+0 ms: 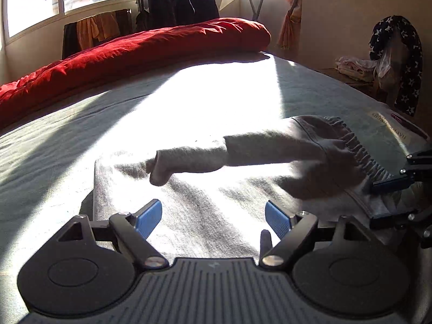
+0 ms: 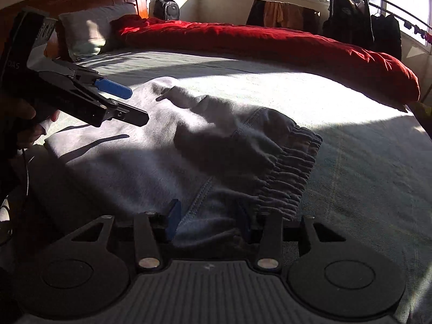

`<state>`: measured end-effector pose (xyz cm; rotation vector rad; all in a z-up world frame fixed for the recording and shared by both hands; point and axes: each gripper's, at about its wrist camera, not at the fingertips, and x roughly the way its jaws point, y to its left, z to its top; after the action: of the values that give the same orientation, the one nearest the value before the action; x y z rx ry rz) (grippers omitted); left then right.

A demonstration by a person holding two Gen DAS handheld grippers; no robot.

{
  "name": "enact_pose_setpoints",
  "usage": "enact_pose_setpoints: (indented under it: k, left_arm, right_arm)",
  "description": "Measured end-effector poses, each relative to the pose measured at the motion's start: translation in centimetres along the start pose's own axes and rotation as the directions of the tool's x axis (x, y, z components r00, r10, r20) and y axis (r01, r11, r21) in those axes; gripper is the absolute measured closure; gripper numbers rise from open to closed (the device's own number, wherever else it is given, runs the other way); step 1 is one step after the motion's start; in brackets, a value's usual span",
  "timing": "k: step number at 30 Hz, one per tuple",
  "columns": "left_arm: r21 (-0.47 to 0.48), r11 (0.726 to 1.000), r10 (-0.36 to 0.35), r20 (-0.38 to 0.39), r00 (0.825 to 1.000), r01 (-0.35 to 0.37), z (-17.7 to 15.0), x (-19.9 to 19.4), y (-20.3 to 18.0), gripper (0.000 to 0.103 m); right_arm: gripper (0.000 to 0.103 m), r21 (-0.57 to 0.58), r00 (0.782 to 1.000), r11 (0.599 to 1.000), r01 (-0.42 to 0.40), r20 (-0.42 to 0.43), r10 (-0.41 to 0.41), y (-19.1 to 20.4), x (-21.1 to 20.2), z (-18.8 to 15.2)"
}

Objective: Fold clothes

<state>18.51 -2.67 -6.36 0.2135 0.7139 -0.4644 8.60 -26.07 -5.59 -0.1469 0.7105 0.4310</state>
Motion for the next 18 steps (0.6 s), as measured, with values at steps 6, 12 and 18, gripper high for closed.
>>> enact_pose_setpoints:
  k: [6,12,18]
  left_arm:
    - [-0.109,0.992,-0.059,0.035,0.998,0.062,0.8,-0.3,2.4,0.019]
    - [-0.148,0.983,-0.092,0.095,0.991,0.106,4.4,2.0,4.5,0.018]
    - [-0.296,0.955,0.014,0.002,1.000,-0.013,4.2,8.3,10.1,0.019]
  right_arm:
    - [0.051,0.060,0.998,0.998,-0.020,0.059,0.017,-0.8,-2.0,0.4]
    - [0.047,0.126,0.993,0.991,-0.050,0.114,0.036,-1.2,-1.4,1.5]
    - [0.047,0.203,0.990,0.974,-0.103,0.117,0.080,-2.6,-1.0,0.9]
